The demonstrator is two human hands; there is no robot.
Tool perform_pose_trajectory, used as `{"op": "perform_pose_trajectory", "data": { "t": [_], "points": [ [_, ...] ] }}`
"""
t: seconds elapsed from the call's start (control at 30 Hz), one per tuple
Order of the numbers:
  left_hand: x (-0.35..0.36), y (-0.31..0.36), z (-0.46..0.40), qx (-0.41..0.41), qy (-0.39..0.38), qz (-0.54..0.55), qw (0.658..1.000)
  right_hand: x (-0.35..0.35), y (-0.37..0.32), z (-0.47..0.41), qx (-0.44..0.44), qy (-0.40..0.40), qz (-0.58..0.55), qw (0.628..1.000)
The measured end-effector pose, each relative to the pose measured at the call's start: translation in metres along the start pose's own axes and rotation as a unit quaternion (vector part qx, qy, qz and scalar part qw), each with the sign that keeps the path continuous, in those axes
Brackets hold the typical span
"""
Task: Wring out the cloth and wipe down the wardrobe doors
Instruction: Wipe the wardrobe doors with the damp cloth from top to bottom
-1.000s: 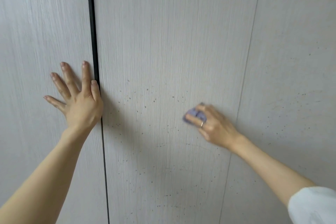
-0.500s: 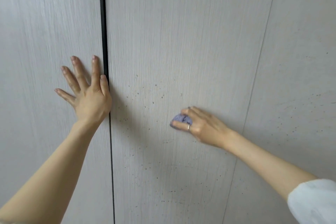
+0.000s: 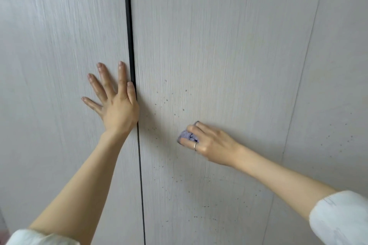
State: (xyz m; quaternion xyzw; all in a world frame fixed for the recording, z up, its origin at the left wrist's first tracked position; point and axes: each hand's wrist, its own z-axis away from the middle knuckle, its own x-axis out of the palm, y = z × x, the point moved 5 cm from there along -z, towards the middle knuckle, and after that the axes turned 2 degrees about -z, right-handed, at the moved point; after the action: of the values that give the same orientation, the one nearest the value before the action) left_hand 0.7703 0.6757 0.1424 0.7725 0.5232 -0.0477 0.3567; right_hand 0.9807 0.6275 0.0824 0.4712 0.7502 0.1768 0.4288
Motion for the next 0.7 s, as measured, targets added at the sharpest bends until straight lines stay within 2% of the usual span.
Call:
{"op": "perform_pose_trajectory", "data": {
  "t": [0.03, 0.1, 0.2, 0.27, 0.33, 0.4, 0.47, 0.53, 0.6, 0.7],
  "points": [
    [-0.001, -0.001, 0.0, 0.0, 0.001, -0.003, 1.0, -0.002, 0.008, -0.005, 0.012, 0.0, -0.014, 1.0],
    [-0.001, -0.001, 0.0, 0.001, 0.001, -0.004, 1.0, -0.017, 0.041, -0.022, 0.104, 0.061, -0.036, 0.992],
    [0.0, -0.002, 0.0, 0.003, 0.001, 0.0, 1.0, -0.055, 0.098, -0.045, 0.297, 0.2, -0.038, 0.933],
    [-0.001, -0.001, 0.0, 0.005, 0.0, -0.001, 1.0, -0.066, 0.112, -0.056, 0.353, 0.242, -0.035, 0.903],
    [-0.001, -0.002, 0.0, 0.005, 0.0, -0.004, 1.0, -0.056, 0.1, -0.06, 0.342, 0.252, -0.043, 0.904],
    [-0.001, -0.002, 0.0, 0.006, 0.0, -0.003, 1.0, -0.031, 0.064, -0.057, 0.258, 0.226, -0.061, 0.937],
    [-0.001, -0.001, 0.0, 0.009, -0.001, -0.002, 1.0, -0.002, 0.017, -0.049, 0.122, 0.133, -0.065, 0.981],
    [-0.001, -0.002, 0.0, 0.01, -0.003, -0.005, 1.0, 0.014, -0.012, -0.04, 0.025, 0.047, -0.061, 0.997],
    [0.0, -0.003, -0.001, 0.012, -0.005, -0.01, 1.0, 0.01, -0.007, -0.044, 0.006, 0.018, -0.053, 0.998],
    [0.0, -0.004, -0.001, 0.018, -0.009, -0.012, 1.0, -0.021, 0.035, -0.073, 0.091, 0.09, -0.029, 0.991]
  ]
}}
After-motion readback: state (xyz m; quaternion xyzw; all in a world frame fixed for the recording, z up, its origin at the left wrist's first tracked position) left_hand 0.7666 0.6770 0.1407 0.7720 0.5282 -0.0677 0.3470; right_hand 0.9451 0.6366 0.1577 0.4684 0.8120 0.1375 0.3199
